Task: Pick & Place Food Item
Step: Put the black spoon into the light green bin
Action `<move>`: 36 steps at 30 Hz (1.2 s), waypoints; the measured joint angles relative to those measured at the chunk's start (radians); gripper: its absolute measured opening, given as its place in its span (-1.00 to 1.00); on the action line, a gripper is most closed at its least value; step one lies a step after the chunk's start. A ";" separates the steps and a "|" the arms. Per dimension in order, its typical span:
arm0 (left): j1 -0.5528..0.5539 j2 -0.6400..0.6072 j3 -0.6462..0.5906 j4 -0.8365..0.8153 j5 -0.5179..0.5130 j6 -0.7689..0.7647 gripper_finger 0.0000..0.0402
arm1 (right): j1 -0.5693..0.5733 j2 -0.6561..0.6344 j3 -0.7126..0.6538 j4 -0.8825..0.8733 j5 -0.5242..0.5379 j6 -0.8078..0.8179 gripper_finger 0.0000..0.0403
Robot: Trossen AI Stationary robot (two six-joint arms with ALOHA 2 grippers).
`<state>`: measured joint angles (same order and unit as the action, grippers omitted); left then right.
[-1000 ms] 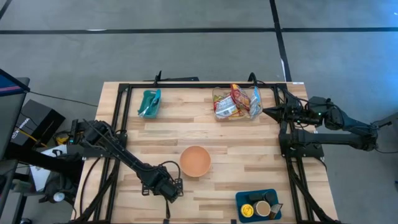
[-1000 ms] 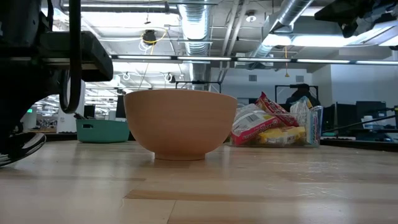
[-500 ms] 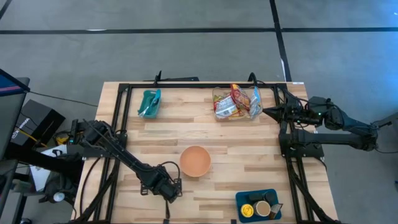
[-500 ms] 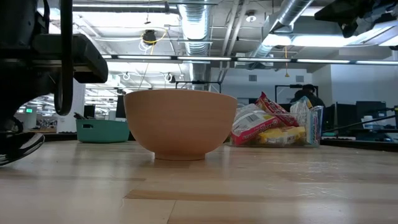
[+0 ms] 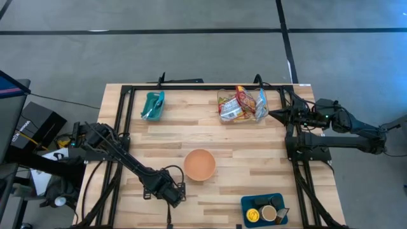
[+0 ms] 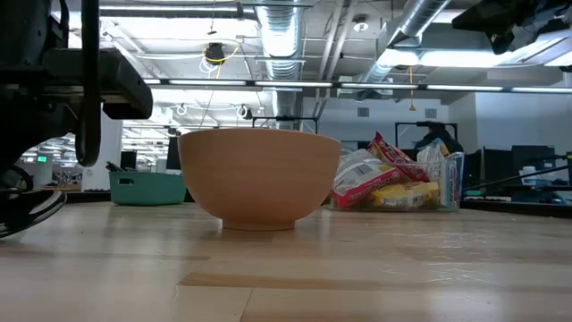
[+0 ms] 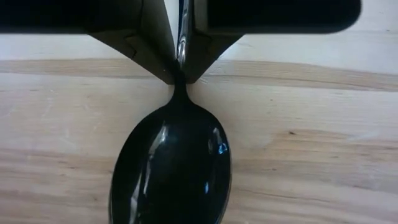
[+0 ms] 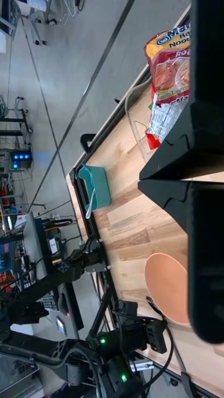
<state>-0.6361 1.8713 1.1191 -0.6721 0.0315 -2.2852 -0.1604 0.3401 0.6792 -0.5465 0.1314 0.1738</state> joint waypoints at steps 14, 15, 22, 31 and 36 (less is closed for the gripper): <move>0.001 0.000 0.001 -0.133 -0.026 0.003 -0.88 | 0.000 0.000 0.000 0.000 0.000 0.000 -1.00; 0.001 0.000 0.001 -0.142 -0.026 0.003 -0.86 | 0.000 0.000 0.000 0.000 0.000 0.000 -1.00; 0.001 0.001 0.000 -0.159 -0.033 0.003 -0.86 | 0.000 0.000 0.000 0.000 0.000 0.001 -1.00; 0.000 0.000 0.000 -0.143 -0.044 0.062 -0.87 | 0.000 0.000 0.000 0.000 0.000 0.001 -1.00; 0.000 0.000 0.000 -0.140 -0.046 0.087 -0.83 | 0.000 0.000 0.000 0.000 0.000 0.001 -1.00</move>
<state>-0.6361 1.8717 1.1187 -0.8117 -0.0143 -2.1979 -0.1604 0.3401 0.6792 -0.5468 0.1314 0.1749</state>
